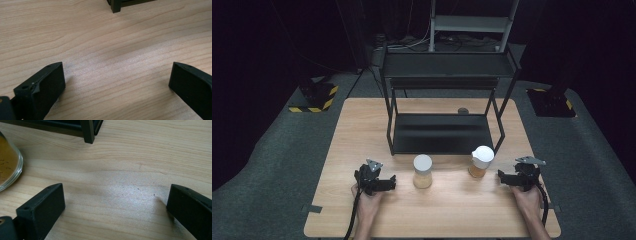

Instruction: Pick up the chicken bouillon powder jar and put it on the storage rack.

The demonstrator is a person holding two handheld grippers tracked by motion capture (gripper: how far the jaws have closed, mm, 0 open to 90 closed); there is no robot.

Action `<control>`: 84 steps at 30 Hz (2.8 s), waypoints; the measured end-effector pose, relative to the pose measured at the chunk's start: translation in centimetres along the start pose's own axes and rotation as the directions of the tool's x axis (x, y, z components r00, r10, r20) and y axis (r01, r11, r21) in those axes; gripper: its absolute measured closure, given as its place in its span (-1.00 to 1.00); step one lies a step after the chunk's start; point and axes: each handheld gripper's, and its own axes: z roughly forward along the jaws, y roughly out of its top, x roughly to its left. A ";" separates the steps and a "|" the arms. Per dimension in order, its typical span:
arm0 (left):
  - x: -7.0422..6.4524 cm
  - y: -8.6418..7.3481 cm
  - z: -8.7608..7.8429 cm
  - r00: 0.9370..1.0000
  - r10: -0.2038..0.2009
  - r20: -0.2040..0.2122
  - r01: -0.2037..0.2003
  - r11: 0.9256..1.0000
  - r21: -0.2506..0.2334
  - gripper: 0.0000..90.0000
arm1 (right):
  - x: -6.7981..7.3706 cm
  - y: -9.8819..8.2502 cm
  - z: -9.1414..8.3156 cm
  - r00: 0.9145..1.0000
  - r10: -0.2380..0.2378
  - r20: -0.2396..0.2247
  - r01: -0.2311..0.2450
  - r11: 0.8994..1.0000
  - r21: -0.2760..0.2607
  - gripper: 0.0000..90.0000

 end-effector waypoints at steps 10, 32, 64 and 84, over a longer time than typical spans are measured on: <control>1.7 -0.5 -1.1 0.986 0.032 0.167 -0.028 0.999 -0.024 -0.99 | 0.0 0.0 0.0 1.000 0.000 0.000 0.000 1.000 0.000 -0.98; -3.1 1.2 -0.9 0.917 0.176 0.357 -0.128 0.980 -0.155 -0.86 | 0.0 0.0 0.0 1.000 0.001 0.000 -0.001 1.000 -0.001 -0.97; -6.1 2.9 0.0 0.925 0.248 0.287 -0.178 0.952 -0.249 -0.26 | 0.0 0.0 0.0 1.000 0.001 0.001 -0.001 1.000 -0.002 -0.96; -5.4 4.7 -1.4 0.919 0.243 0.310 -0.177 0.958 -0.226 -0.22 | 0.0 -0.1 0.0 1.000 -0.002 0.000 0.002 1.000 -0.002 -0.96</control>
